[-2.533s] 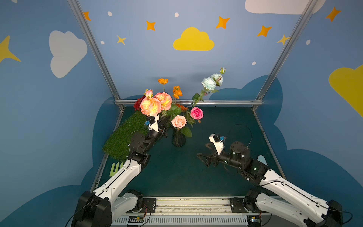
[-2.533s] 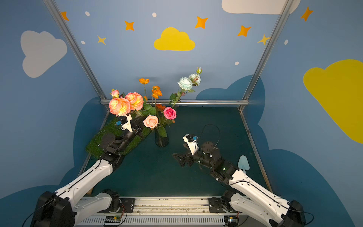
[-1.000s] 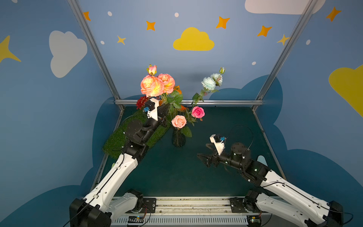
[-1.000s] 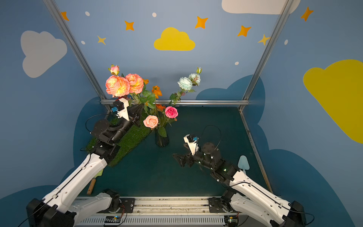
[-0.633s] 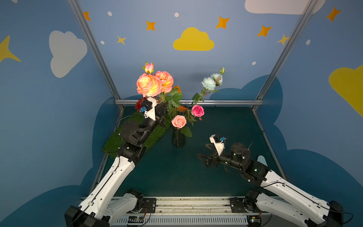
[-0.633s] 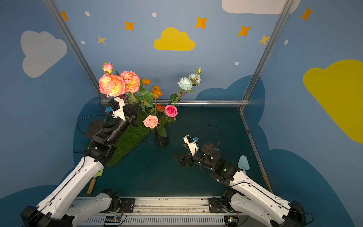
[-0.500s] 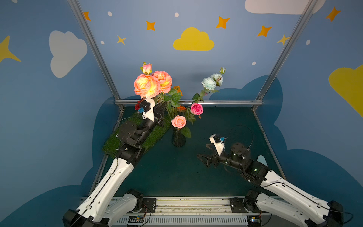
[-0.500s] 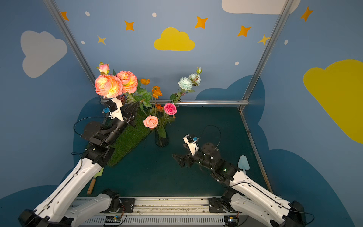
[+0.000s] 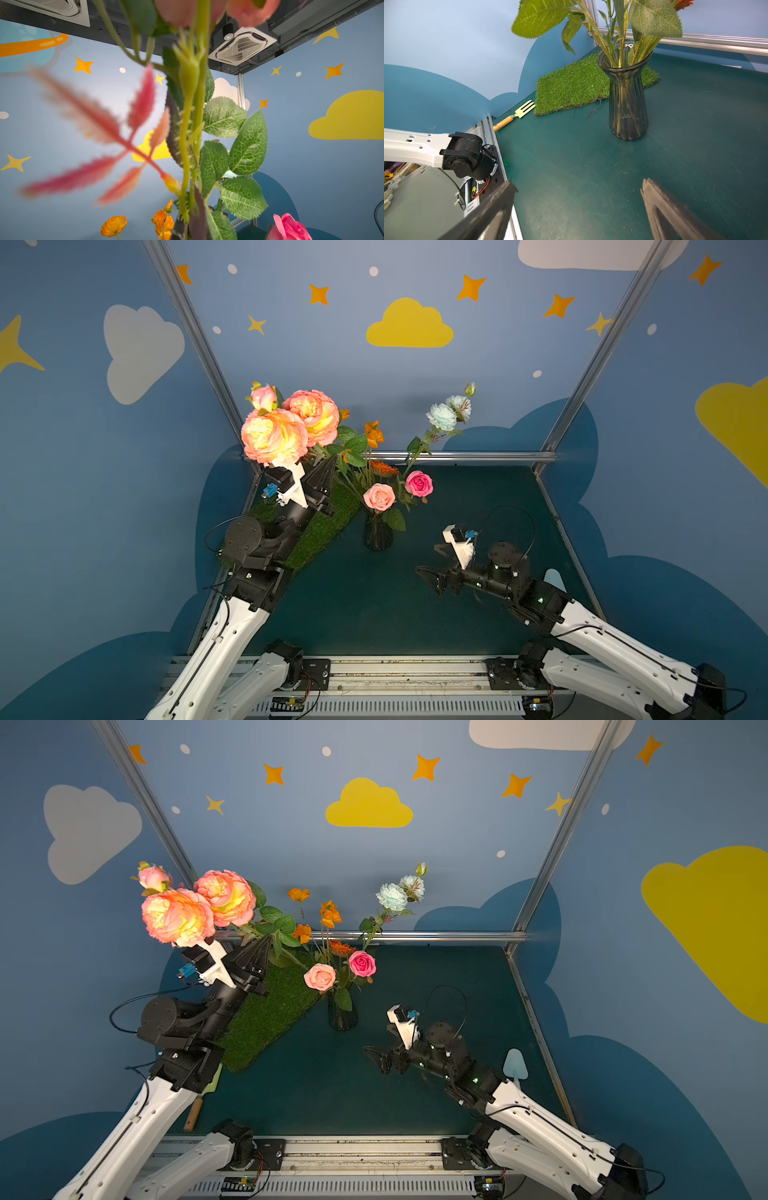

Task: Pick out pink flowers from the vase
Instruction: Pick up the flower from the vase, then place the flower at the center of the board.

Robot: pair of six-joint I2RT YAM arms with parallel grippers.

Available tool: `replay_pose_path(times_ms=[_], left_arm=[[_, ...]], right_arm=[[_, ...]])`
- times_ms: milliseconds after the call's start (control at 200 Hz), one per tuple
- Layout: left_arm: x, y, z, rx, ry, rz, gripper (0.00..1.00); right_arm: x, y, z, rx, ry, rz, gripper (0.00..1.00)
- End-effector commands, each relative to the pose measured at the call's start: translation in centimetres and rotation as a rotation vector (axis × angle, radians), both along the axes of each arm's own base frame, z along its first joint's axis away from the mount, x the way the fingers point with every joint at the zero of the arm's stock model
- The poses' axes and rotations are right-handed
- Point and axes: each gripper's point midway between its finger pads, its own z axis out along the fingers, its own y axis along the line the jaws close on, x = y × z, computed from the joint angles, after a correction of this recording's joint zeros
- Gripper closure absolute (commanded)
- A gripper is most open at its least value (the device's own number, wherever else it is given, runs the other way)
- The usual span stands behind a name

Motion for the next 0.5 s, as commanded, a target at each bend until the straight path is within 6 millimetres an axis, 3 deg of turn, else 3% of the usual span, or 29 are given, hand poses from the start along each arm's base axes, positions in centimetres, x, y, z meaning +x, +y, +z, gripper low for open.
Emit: replay_pose_path(times_ms=[0, 265, 496], left_arm=[[-2.1, 1.4, 2.4, -0.025, -0.046, 0.035, 0.98], [-4.0, 3.4, 2.6, -0.070, 0.072, 0.067, 0.98], [-4.9, 4.6, 0.9, -0.118, 0.269, 0.073, 0.98]], right_arm=[[-0.3, 0.0, 0.6, 0.027, -0.014, 0.004, 0.03], [-0.7, -0.3, 1.3, 0.031, -0.029, 0.002, 0.03], [-1.2, -0.9, 1.1, 0.011, -0.019, -0.005, 0.03]])
